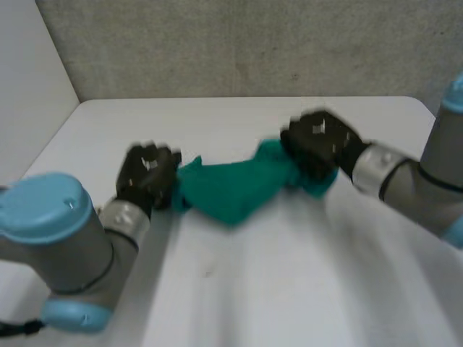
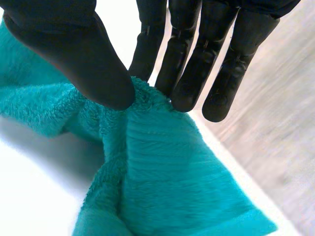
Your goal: Fold the towel.
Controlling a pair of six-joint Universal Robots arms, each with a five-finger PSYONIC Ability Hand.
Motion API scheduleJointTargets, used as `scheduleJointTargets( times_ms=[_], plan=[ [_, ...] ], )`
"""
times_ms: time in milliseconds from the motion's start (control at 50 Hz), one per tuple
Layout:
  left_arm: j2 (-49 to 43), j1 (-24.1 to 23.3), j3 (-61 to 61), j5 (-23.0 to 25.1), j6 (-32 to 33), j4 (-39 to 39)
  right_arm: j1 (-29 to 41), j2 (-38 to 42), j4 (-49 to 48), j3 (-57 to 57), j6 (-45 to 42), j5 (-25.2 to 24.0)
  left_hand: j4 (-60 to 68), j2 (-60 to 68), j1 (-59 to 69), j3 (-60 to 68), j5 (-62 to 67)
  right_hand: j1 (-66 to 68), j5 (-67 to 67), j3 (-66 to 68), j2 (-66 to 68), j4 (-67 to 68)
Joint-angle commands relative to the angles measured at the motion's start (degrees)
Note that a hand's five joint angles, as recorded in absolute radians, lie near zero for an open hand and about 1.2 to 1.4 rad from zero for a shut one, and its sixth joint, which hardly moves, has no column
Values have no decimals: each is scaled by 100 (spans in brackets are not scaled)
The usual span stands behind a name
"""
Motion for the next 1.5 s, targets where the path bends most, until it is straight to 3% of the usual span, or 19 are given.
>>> scheduleJointTargets(
  times_ms=[20, 120, 180, 200, 240, 280, 340, 440, 540, 640, 720, 780, 900, 980, 1180, 1320, 1360, 1500],
  plan=[
    [30, -266, -459, -4, 435, -971, -125, 23, 1380, 826, -2015, 139, 1175, 1141, 1434, 1174, 1622, 2530, 1416, 1228, 1317, 1167],
    [407, -547, -529, -4, 444, -1902, -151, -152, 1915, 1080, -2182, 525, 1175, 1141, 1434, 1174, 1622, 2530, 1416, 1228, 1317, 1167],
    [671, -688, -547, 22, 435, -2588, -160, -442, 2425, 1168, -2279, 578, -969, -1002, -710, -969, -521, 2530, 1416, 1228, 1317, 1167],
    [758, -749, -538, 39, 427, -2859, -177, -538, 2626, 1195, -2383, 613, -2542, -2575, -2283, -2542, -2094, 2530, 1416, 1228, 1317, 1167],
    [803, -784, -538, 48, 427, -2966, -186, -565, 2715, 1195, -2445, 613, -3207, -3240, -2948, -3207, -2759, 2530, 1416, 1228, 1317, 1167],
    [908, -881, -442, 48, 444, -3108, -405, -653, 2682, 1107, -2473, 579, -4939, -4972, -4680, -4939, -4491, -1178, -2292, -2480, -2392, -2542],
    [926, -829, -258, 40, 444, -2951, -485, -697, 2296, 984, -2262, 631, -5400, -5433, -5141, -5400, -4952, -1938, -3052, -3240, -3151, -3301],
    [891, -435, 181, 39, 444, -2302, -520, -724, 1338, 686, -737, 833, -5535, -5568, -5276, -5535, -5087, -3095, -4209, -4397, -4308, -4458],
    [751, 76, 568, 83, 427, -1703, -476, -820, 1055, 562, 356, 974, -5451, -5484, -5192, -5451, -5003, -3334, -4448, -4636, -4547, -4698],
    [163, 270, 1236, 171, 392, -1631, -467, -724, 1055, 431, 709, 1175, -5350, -5383, -5091, -5350, -4902, -3401, -4515, -4703, -4614, -4765],
    [-295, 419, 1712, 259, 392, -1966, -476, -557, 1108, 351, 736, 1360, -5367, -5400, -5108, -5367, -4919, -3469, -4583, -4771, -4682, -4832],
    [-830, 762, 2256, 505, 383, -2772, -485, -293, 1160, 281, 780, 1484, -5367, -5400, -5108, -5367, -4919, -3469, -4583, -4771, -4682, -4832],
    [-1429, 1052, 2854, 1322, 330, -3661, -459, 198, 1450, 114, 911, 1484, -5165, -5198, -4906, -5165, -4717, -3469, -4583, -4771, -4682, -4832],
    [-1683, 1193, 3091, 1656, 260, -3785, -459, 507, 1626, -18, 982, 1484, -4830, -4864, -4571, -4831, -4383, -3469, -4583, -4771, -4682, -4832],
    [-2097, 1219, 3206, 1727, 286, -3785, -336, 744, 1661, -97, 1149, 1448, -4123, -4156, -3864, -4123, -3675, -3100, -4214, -4402, -4313, -4463],
    [-2167, 1219, 3197, 1736, 286, -3785, -239, 805, 1653, -97, 1158, 1448, -2123, -2156, -1864, -2123, -1675, -2545, -3658, -3846, -3758, -3908],
    [-2167, 1219, 3197, 1718, 260, -3776, -178, 876, 1644, -97, 1158, 1448, -580, -614, -321, -581, -133, -2142, -3256, -3444, -3355, -3505],
    [-2150, 1219, 3188, 1701, 251, -3732, -116, 999, 1644, -132, 1158, 1448, 873, 840, 1133, 873, 1321, -2006, -3120, -3307, -3219, -3369]
  ],
)
